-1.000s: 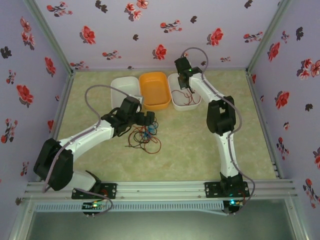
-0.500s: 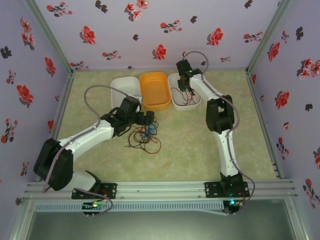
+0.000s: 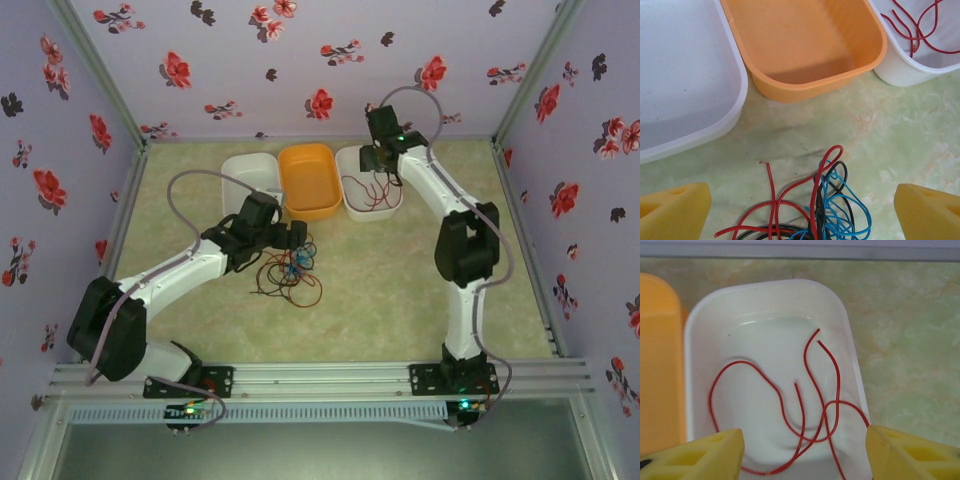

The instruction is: Untangle the cables

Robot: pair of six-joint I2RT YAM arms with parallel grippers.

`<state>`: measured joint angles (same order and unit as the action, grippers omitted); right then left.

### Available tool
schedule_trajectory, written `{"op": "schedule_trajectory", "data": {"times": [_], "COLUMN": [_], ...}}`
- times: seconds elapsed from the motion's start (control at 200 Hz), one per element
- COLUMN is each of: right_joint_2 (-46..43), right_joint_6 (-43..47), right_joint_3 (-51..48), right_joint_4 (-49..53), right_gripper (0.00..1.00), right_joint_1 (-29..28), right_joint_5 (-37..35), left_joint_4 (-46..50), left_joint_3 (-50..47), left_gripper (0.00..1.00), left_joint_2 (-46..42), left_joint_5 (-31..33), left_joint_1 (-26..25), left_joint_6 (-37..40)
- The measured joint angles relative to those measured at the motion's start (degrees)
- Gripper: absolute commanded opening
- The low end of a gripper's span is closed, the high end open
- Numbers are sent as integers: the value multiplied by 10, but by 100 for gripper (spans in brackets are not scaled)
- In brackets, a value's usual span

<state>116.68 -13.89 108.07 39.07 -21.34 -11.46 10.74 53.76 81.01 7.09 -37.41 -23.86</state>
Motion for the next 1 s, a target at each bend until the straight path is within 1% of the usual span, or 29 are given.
{"op": "schedule_trajectory", "data": {"times": [0.09, 0.245, 0.355, 0.465, 0.52, 0.655, 0.77, 0.82, 0.94, 1.0], "right_joint_2": [-55, -125, -160, -181, -184, -184, -177, -172, -149, -139], "right_joint_6": [-19, -59, -88, -111, -124, -159, -180, -187, -199, -204], "right_joint_3": [-66, -180, -254, -305, -320, -348, -351, -351, -349, -349], "right_joint_4": [-29, -69, -87, -95, -100, -126, -142, -150, -158, -159], "right_gripper": [63, 62, 62, 60, 59, 58, 58, 58, 58, 58], "right_joint_1": [-3, -17, -44, -79, -93, -120, -133, -136, -140, -140], "right_joint_5": [15, 42, 56, 64, 73, 101, 113, 117, 124, 128], "left_joint_4": [0, 1, 5, 8, 10, 14, 13, 14, 14, 14], "left_joint_3": [2, 10, 23, 36, 37, 37, 37, 36, 37, 37], "left_gripper": [92, 89, 86, 82, 80, 66, 53, 50, 49, 45], "left_joint_2": [0, 8, 28, 52, 59, 67, 72, 73, 83, 90], "left_joint_5": [0, -3, -8, -17, -20, -28, -38, -43, -57, -64], "left_joint_1": [2, 3, 4, 6, 6, 8, 12, 14, 17, 18], "left_joint_6": [0, -8, -13, -18, -22, -36, -47, -46, -47, -47]}}
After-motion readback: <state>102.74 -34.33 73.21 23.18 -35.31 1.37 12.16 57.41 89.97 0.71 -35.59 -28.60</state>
